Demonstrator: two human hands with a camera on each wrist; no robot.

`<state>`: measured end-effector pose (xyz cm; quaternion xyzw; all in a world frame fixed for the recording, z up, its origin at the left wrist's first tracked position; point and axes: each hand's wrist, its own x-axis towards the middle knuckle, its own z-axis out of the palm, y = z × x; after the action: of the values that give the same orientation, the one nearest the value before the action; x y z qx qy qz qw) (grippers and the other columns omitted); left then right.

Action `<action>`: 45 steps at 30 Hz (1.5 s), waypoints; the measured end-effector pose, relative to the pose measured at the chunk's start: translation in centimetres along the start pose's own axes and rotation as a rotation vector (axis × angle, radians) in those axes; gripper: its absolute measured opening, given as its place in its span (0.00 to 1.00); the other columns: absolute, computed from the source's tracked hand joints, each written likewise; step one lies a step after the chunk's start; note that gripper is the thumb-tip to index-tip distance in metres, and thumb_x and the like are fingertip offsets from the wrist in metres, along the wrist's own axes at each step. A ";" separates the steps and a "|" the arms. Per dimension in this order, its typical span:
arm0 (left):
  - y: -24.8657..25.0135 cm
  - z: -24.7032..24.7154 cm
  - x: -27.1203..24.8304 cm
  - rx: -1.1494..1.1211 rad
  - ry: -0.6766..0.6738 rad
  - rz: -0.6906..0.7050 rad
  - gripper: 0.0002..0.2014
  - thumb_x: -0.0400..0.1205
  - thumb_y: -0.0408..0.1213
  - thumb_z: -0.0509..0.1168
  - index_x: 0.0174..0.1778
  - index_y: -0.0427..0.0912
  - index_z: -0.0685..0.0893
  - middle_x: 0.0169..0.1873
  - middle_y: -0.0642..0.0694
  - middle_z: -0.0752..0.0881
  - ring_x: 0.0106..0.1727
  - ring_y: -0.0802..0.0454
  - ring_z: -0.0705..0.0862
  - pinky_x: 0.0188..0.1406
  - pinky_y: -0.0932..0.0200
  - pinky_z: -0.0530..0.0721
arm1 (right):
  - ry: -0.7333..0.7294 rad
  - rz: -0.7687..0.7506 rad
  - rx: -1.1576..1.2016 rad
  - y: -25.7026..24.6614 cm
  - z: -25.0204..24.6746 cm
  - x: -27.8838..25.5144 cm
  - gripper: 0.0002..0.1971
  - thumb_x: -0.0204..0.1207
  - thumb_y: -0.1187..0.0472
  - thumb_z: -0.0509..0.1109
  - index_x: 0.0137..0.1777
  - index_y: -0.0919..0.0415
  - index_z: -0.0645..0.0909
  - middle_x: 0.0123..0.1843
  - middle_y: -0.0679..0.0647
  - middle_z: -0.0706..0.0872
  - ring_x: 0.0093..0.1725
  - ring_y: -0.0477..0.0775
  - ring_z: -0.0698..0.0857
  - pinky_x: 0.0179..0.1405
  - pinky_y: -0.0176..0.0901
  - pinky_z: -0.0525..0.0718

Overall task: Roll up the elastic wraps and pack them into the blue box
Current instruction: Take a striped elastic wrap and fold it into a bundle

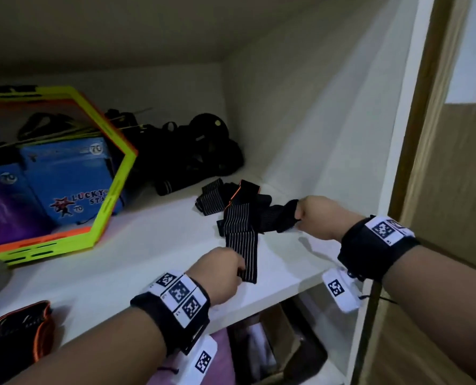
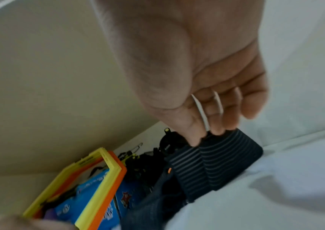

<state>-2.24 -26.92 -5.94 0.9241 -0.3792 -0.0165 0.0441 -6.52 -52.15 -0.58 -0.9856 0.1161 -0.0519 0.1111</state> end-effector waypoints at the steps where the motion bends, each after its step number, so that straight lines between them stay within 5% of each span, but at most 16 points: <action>1: 0.1 0.0 0.0 0.009 0.023 0.006 0.08 0.81 0.39 0.66 0.53 0.51 0.88 0.53 0.50 0.85 0.54 0.47 0.85 0.54 0.54 0.84 | 0.025 -0.028 0.007 0.3 0.3 0.6 0.07 0.74 0.60 0.71 0.49 0.60 0.82 0.50 0.56 0.86 0.52 0.60 0.85 0.43 0.43 0.78; 4: 0.3 0.1 -0.2 0.086 0.046 0.054 0.07 0.82 0.37 0.61 0.40 0.52 0.79 0.45 0.49 0.82 0.45 0.48 0.82 0.44 0.53 0.82 | 0.070 -0.110 0.033 0.3 1.2 2.3 0.09 0.71 0.59 0.73 0.51 0.54 0.81 0.54 0.53 0.78 0.51 0.59 0.83 0.48 0.44 0.78; 8: -0.1 0.1 0.0 0.023 0.109 0.021 0.09 0.81 0.27 0.56 0.43 0.45 0.77 0.36 0.47 0.81 0.35 0.50 0.79 0.30 0.58 0.73 | 0.073 -0.248 -0.052 -0.7 2.2 4.0 0.01 0.71 0.58 0.71 0.41 0.51 0.82 0.68 0.50 0.75 0.60 0.59 0.75 0.58 0.55 0.81; 13: -1.1 -1.4 -0.4 -0.171 0.176 -0.046 0.08 0.84 0.30 0.55 0.45 0.41 0.78 0.42 0.44 0.81 0.41 0.50 0.80 0.37 0.60 0.75 | 0.110 -0.275 -0.133 -1.9 1.5 5.7 0.08 0.72 0.62 0.66 0.41 0.48 0.84 0.42 0.44 0.86 0.58 0.57 0.75 0.49 0.48 0.75; 17: -2.4 -4.2 -0.6 -0.269 0.282 -0.168 0.12 0.89 0.38 0.56 0.38 0.45 0.75 0.35 0.49 0.79 0.35 0.55 0.76 0.29 0.65 0.68 | 0.275 -0.351 -0.007 -3.2 -0.8 6.1 0.05 0.74 0.58 0.70 0.41 0.47 0.86 0.41 0.41 0.88 0.55 0.51 0.76 0.55 0.48 0.72; 20: -3.7 -6.7 -0.7 -0.378 0.391 -0.256 0.18 0.90 0.40 0.57 0.34 0.39 0.76 0.27 0.48 0.77 0.26 0.54 0.74 0.25 0.60 0.69 | 0.275 -0.427 0.312 -5.1 -3.1 5.8 0.03 0.74 0.60 0.77 0.44 0.51 0.89 0.40 0.42 0.87 0.45 0.46 0.84 0.45 0.36 0.75; 23: -4.6 -9.3 -1.0 -0.643 0.531 -0.313 0.06 0.86 0.36 0.67 0.45 0.40 0.85 0.30 0.47 0.83 0.27 0.57 0.81 0.23 0.63 0.79 | 0.274 -0.475 0.655 -7.4 -4.5 5.2 0.05 0.71 0.65 0.80 0.45 0.56 0.91 0.35 0.41 0.87 0.37 0.41 0.85 0.45 0.37 0.82; 26: -5.2 -11.6 -1.5 -0.930 0.654 -0.354 0.07 0.81 0.31 0.73 0.51 0.39 0.81 0.32 0.44 0.82 0.30 0.55 0.84 0.26 0.57 0.87 | 0.196 -0.515 0.935 -9.6 -4.6 4.4 0.07 0.71 0.68 0.80 0.47 0.56 0.92 0.36 0.46 0.89 0.38 0.42 0.86 0.49 0.42 0.86; 30: -6.1 -14.0 -2.1 -0.928 0.713 -0.362 0.02 0.84 0.28 0.69 0.49 0.35 0.86 0.39 0.38 0.88 0.36 0.48 0.88 0.28 0.57 0.88 | 0.133 -0.560 1.099 -12.7 -4.2 3.3 0.08 0.74 0.67 0.79 0.50 0.56 0.91 0.45 0.59 0.92 0.44 0.52 0.90 0.56 0.50 0.88; 34: -6.3 -15.6 -2.4 -1.032 0.697 -0.347 0.11 0.86 0.24 0.61 0.51 0.34 0.89 0.46 0.36 0.90 0.42 0.45 0.90 0.31 0.58 0.89 | 0.118 -0.520 1.159 -15.2 -3.6 3.1 0.10 0.75 0.69 0.77 0.55 0.59 0.90 0.51 0.65 0.91 0.47 0.57 0.91 0.59 0.55 0.88; 38: -6.1 -16.8 -3.0 -1.191 0.722 -0.311 0.13 0.84 0.23 0.59 0.52 0.30 0.90 0.44 0.36 0.90 0.43 0.46 0.89 0.32 0.57 0.90 | 0.133 -0.502 1.198 -16.9 -3.3 3.2 0.11 0.75 0.69 0.77 0.56 0.59 0.90 0.54 0.66 0.90 0.46 0.49 0.88 0.57 0.45 0.87; 42: -6.5 -16.9 -3.3 -1.175 0.681 -0.237 0.07 0.83 0.27 0.68 0.52 0.30 0.90 0.43 0.33 0.91 0.45 0.42 0.90 0.51 0.45 0.90 | 0.146 -0.487 1.203 -18.1 -3.2 3.0 0.12 0.75 0.69 0.77 0.57 0.60 0.89 0.54 0.62 0.91 0.48 0.48 0.89 0.50 0.31 0.86; 45: -7.1 -16.9 -3.3 -1.156 0.668 -0.240 0.07 0.80 0.27 0.73 0.52 0.32 0.90 0.45 0.32 0.92 0.45 0.41 0.91 0.56 0.42 0.89 | 0.153 -0.477 1.214 -18.5 -3.2 3.0 0.11 0.75 0.69 0.77 0.56 0.60 0.90 0.54 0.63 0.90 0.47 0.48 0.88 0.50 0.32 0.86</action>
<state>1.48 -18.40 10.20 0.7431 -0.1704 0.0651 0.6438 -0.01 -35.93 7.01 -0.7401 -0.1481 -0.2015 0.6243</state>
